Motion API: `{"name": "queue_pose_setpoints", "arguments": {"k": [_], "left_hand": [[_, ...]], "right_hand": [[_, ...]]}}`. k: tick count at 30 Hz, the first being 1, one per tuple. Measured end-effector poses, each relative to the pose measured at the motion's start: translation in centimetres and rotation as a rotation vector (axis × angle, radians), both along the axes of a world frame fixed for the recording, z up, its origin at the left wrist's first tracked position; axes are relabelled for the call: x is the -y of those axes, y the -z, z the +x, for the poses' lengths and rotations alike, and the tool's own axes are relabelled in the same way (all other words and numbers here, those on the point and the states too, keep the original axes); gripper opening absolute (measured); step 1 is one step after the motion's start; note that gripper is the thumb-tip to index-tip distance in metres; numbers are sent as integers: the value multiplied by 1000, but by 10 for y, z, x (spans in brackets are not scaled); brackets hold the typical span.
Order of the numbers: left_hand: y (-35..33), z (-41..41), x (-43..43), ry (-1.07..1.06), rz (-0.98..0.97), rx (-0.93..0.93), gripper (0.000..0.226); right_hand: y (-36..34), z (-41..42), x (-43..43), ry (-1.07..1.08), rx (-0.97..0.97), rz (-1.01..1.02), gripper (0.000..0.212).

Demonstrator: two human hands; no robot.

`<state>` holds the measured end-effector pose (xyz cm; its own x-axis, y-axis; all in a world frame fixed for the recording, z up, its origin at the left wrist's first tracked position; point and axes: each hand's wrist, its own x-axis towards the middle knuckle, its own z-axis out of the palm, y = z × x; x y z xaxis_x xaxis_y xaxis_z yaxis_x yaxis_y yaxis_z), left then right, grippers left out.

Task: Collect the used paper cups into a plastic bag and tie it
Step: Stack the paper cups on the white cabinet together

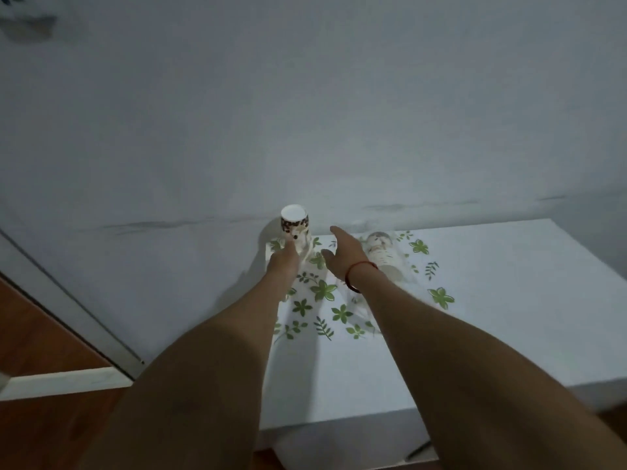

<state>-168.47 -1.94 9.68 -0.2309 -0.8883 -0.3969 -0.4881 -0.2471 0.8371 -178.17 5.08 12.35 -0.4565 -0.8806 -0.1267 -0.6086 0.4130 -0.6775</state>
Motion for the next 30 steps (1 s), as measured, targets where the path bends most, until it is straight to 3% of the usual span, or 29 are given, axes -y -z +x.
{"name": "queue_pose_setpoints", "arguments": {"k": [4,13,19,22,25,30], "left_hand": [[-6,-3,-57,103,-1,61,70],[-13,-30,-123,288,-60,136,56],[0,-48,-113,285,-46,169,61],[11,-60,-96,281,-9,118,58],[24,-73,-72,248,10,55,56],[47,-96,-34,159,141,-51,65]], "right_hand": [[-7,-9,-64,84,-47,-26,52],[8,-30,-160,350,-114,-58,22],[30,-31,-149,229,-5,110,25],[34,-34,-127,150,-34,215,58],[33,-49,-99,148,-225,269,56],[34,-73,-65,147,-206,354,54]]}}
